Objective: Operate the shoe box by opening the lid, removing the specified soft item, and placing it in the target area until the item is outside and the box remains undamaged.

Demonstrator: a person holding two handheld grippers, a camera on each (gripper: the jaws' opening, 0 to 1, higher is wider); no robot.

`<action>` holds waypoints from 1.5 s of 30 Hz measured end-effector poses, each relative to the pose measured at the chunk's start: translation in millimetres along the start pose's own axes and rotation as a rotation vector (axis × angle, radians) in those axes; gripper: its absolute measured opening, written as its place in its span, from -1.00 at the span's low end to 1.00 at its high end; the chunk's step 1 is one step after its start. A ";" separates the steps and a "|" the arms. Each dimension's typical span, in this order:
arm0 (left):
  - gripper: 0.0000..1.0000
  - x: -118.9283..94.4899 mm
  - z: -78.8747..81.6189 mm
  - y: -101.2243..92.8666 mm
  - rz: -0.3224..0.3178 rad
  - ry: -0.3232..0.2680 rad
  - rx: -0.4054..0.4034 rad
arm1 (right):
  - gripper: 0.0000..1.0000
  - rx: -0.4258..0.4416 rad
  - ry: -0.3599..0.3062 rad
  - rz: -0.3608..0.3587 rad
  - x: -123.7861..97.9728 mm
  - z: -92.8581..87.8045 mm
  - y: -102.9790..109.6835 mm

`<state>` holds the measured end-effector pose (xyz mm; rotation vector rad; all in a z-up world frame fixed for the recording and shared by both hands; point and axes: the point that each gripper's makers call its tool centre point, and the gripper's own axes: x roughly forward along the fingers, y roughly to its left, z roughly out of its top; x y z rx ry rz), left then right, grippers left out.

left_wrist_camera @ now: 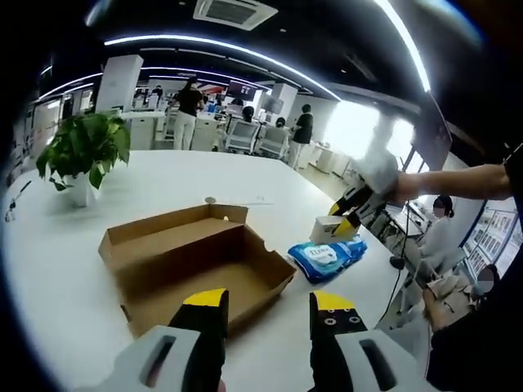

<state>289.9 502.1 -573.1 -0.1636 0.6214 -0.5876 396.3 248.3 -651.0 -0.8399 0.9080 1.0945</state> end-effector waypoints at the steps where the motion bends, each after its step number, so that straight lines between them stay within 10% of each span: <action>1: -0.20 2.7 0.9 -2.8 -0.006 0.004 0.004 | -0.64 0.001 0.001 -0.001 -0.2 -2.6 -0.1; 24: -0.20 40.9 1.6 -35.1 -0.064 0.073 0.056 | -0.64 0.158 0.060 -0.055 -29.4 -123.7 -13.7; 45: -0.20 63.1 6.5 -46.9 -0.064 0.087 0.051 | -0.64 0.182 0.069 -0.070 -37.5 -158.2 -44.2</action>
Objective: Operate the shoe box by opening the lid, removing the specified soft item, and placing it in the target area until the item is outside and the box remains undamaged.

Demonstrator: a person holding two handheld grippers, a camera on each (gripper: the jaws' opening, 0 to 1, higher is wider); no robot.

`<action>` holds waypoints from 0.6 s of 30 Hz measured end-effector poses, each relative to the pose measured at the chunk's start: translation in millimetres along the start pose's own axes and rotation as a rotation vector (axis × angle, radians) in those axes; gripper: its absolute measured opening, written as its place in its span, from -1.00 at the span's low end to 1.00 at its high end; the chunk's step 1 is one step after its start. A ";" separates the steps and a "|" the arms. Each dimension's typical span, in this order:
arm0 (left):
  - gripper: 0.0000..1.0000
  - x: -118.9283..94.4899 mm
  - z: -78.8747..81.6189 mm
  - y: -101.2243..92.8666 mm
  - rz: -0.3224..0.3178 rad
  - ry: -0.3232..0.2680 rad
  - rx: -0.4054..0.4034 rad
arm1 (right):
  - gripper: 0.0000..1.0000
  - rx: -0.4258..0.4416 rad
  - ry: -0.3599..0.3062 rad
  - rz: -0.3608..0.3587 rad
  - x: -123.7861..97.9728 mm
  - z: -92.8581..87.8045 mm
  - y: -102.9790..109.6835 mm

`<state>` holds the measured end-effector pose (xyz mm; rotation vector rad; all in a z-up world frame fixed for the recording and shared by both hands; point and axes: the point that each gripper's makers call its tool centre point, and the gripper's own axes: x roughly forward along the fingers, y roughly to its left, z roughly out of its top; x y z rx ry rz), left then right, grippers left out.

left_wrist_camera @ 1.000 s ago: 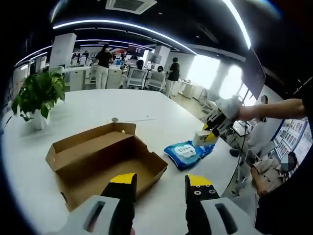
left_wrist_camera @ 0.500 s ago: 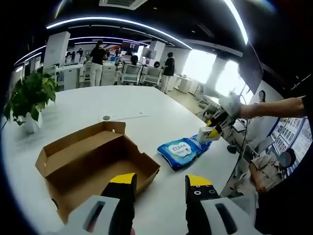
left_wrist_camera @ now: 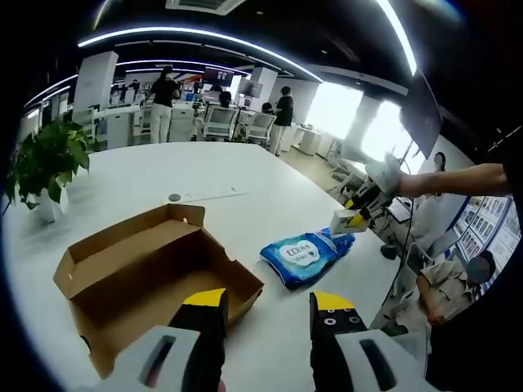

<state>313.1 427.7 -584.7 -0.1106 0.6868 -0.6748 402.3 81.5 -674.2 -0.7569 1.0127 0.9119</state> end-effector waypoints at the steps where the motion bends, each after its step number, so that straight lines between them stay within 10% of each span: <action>1: -0.20 0.2 -0.6 0.7 0.004 0.001 -0.003 | -0.64 0.000 0.000 0.001 0.8 -0.8 -2.3; 18: -0.20 -2.5 -2.9 7.0 0.072 -0.018 -0.053 | -0.64 -0.083 0.007 0.015 15.3 7.0 -28.6</action>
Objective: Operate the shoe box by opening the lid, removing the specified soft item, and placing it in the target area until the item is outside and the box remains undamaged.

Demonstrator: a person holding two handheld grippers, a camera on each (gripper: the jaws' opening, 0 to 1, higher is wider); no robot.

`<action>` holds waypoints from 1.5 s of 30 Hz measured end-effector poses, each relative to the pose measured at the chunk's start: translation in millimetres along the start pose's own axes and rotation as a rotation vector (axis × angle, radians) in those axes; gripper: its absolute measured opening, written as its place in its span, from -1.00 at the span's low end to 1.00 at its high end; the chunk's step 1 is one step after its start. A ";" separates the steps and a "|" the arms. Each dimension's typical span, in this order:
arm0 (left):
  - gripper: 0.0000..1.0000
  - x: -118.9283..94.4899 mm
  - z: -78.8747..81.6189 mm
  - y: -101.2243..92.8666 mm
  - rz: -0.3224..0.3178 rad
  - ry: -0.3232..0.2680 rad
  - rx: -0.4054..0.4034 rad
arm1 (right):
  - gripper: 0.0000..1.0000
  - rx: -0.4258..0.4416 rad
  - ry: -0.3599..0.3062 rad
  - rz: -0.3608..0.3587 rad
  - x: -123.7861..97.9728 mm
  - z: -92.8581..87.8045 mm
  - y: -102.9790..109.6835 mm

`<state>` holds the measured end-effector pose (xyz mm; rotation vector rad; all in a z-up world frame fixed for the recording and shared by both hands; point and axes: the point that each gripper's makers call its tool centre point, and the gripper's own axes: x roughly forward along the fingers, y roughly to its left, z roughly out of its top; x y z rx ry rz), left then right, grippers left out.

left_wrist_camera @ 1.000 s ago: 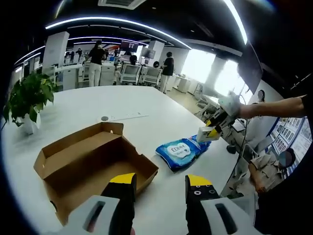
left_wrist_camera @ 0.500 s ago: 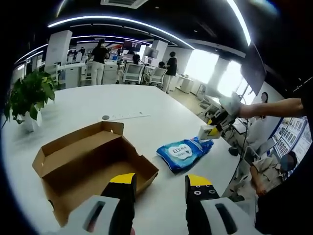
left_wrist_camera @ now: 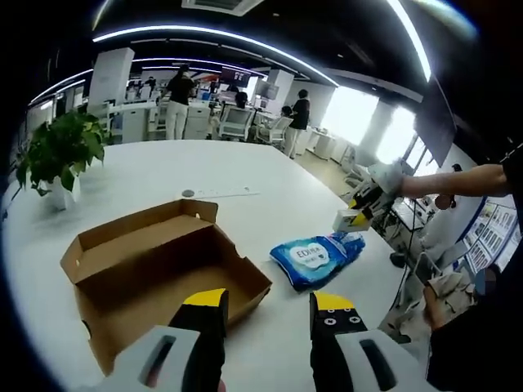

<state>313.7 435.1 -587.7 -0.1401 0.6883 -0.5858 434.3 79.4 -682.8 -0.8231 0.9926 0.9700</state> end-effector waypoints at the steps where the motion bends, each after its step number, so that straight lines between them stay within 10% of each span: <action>1: -0.20 -0.3 -0.3 0.1 0.004 -0.001 -0.002 | -0.64 -0.023 0.006 0.002 1.8 -0.2 -2.2; 45: -0.19 -9.8 -11.3 19.1 0.147 0.023 -0.077 | -0.64 -0.245 0.096 0.099 80.0 -14.7 -25.9</action>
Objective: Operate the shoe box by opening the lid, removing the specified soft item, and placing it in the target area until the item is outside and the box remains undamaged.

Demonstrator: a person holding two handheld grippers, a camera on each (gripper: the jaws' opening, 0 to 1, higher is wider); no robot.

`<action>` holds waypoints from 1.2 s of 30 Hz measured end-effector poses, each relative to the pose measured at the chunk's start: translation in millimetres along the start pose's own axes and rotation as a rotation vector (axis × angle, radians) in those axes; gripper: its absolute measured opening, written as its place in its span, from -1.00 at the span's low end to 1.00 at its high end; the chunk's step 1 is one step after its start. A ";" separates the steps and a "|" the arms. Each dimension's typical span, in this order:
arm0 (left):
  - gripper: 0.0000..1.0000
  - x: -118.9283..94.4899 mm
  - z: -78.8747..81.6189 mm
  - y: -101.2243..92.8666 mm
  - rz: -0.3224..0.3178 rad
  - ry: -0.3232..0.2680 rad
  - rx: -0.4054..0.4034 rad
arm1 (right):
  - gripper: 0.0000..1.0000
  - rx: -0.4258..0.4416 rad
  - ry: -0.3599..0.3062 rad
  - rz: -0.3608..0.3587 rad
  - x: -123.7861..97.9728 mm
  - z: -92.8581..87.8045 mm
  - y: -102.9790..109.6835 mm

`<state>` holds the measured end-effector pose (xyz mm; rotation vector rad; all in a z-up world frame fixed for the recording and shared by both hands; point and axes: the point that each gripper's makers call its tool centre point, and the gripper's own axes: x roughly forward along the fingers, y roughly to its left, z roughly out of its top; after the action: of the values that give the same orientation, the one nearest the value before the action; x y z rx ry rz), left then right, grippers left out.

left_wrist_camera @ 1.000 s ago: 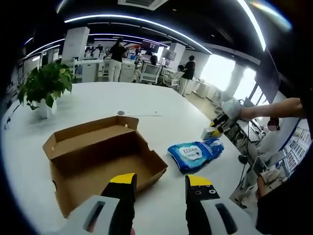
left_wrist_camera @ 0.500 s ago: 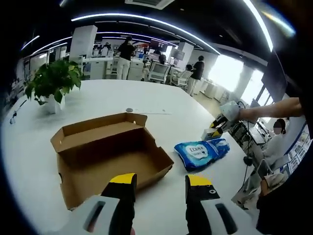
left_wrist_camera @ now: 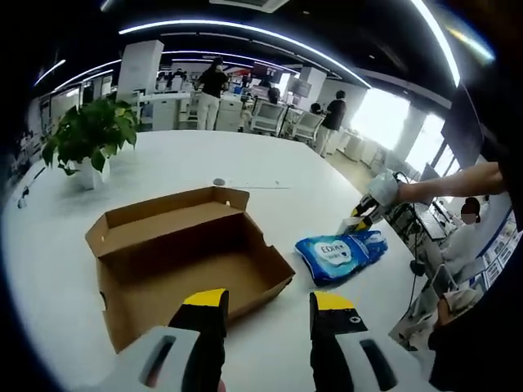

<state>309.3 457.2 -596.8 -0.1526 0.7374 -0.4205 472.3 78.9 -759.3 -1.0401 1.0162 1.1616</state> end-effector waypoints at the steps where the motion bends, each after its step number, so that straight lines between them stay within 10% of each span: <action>1: -0.19 0.4 0.2 -0.9 -0.003 0.001 0.000 | -0.64 -0.003 0.004 0.003 -0.1 -0.8 0.7; 25: -0.19 -6.6 -4.6 1.0 -0.001 0.002 0.000 | -0.63 -0.031 0.056 0.037 4.7 -14.5 3.8; 36: -0.19 1.6 -0.6 -6.6 -0.056 -0.016 0.010 | -0.55 0.066 0.064 -0.064 -27.0 -36.9 -6.2</action>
<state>307.8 450.5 -596.4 -0.1671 0.7161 -0.4754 472.5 36.8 -740.3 -1.0561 1.0573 1.0418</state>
